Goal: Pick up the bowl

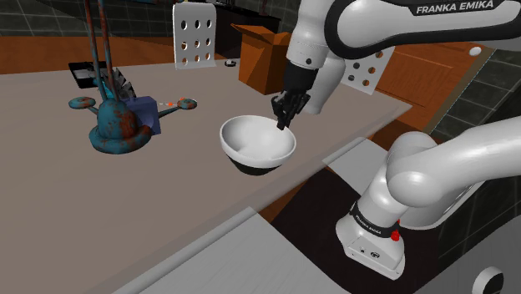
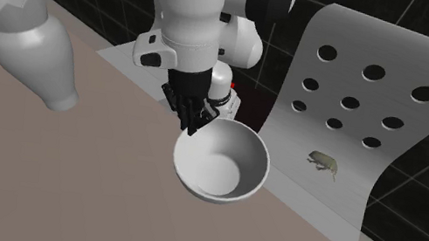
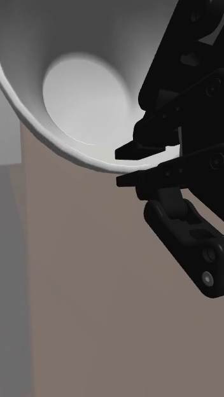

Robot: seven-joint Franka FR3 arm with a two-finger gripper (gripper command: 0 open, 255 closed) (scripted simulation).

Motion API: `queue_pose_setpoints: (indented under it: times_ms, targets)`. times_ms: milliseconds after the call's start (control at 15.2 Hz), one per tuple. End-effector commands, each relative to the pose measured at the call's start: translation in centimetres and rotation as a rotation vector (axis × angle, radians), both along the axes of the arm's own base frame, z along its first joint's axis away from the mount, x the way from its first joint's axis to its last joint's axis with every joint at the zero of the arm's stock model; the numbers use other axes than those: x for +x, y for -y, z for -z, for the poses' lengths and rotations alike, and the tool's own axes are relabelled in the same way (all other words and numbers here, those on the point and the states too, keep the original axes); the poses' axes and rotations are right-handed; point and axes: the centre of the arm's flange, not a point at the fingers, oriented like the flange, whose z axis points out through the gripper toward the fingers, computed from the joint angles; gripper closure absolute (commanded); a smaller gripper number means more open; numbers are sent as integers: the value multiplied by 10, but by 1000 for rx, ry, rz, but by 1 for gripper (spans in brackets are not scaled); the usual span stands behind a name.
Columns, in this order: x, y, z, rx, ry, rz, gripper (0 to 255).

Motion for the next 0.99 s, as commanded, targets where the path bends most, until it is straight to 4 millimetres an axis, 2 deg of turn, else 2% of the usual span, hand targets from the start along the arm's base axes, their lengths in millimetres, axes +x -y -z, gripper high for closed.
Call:
queue_pose_setpoints:
  times_ms: [0, 924]
  targets:
    - [0, 0, 1, -1, -1, 0, 255]
    - [0, 0, -73, -1, -1, 0, 255]
